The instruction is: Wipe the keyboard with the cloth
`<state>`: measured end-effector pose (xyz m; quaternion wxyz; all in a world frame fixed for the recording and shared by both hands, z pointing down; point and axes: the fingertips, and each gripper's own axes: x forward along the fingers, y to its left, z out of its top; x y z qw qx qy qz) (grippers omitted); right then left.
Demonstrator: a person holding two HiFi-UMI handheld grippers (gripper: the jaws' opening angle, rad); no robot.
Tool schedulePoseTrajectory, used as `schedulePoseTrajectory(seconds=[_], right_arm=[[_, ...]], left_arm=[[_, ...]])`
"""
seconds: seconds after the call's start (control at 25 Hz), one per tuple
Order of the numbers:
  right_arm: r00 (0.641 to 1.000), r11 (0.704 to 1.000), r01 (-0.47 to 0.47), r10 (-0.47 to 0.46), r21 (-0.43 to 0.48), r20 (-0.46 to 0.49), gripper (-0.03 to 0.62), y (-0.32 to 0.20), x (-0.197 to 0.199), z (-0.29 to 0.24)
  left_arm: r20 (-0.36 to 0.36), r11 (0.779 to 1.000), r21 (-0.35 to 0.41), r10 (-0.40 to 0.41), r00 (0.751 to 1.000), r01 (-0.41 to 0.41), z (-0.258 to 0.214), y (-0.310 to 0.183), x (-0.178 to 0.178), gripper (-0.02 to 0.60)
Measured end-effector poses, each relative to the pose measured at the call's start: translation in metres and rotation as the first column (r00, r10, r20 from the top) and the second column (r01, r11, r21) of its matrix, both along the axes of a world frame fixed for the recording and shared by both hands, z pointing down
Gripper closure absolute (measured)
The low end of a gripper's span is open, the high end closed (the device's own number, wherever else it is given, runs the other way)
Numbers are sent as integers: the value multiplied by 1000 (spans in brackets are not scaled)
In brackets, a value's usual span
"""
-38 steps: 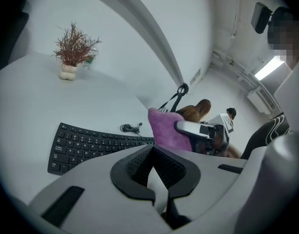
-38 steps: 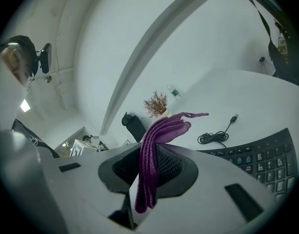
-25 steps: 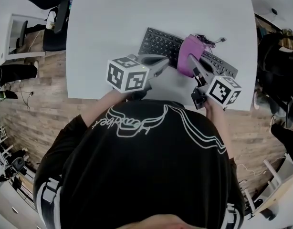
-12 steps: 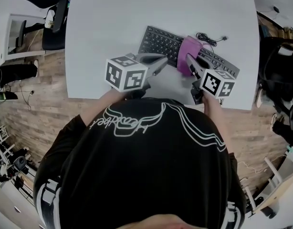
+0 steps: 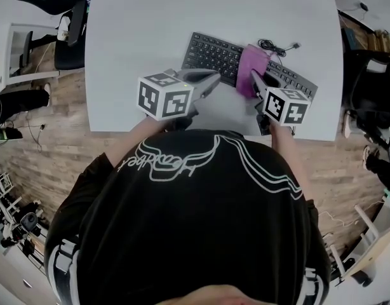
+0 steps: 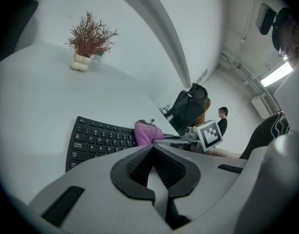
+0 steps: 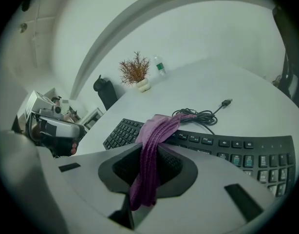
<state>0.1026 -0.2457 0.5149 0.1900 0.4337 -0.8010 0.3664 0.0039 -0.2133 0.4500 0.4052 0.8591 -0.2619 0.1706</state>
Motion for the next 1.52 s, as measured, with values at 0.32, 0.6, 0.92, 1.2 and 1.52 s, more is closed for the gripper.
schedulePoseTrajectory(seconds=[0.32, 0.6, 0.92, 1.2, 1.52], right_arm=[[998, 998, -54, 54, -12, -33, 542, 11, 28, 4], [991, 993, -118, 118, -6, -69, 542, 24, 66, 6], [971, 975, -221, 219, -8, -93, 542, 43, 120, 7], [949, 954, -299, 297, -10, -103, 542, 62, 162, 9], [917, 923, -383, 377, -27, -126, 542, 81, 201, 15]], left_arm=[[-4, 1000, -8, 26, 1000, -26, 2, 2, 10, 577], [-16, 998, -22, 64, 998, -64, 3, 11, 31, 577], [-21, 994, -26, 103, 994, -103, 2, 19, 54, 577], [-31, 989, -33, 143, 989, -144, 1, 30, 80, 577], [-35, 986, -31, 160, 986, -161, 2, 35, 93, 577]])
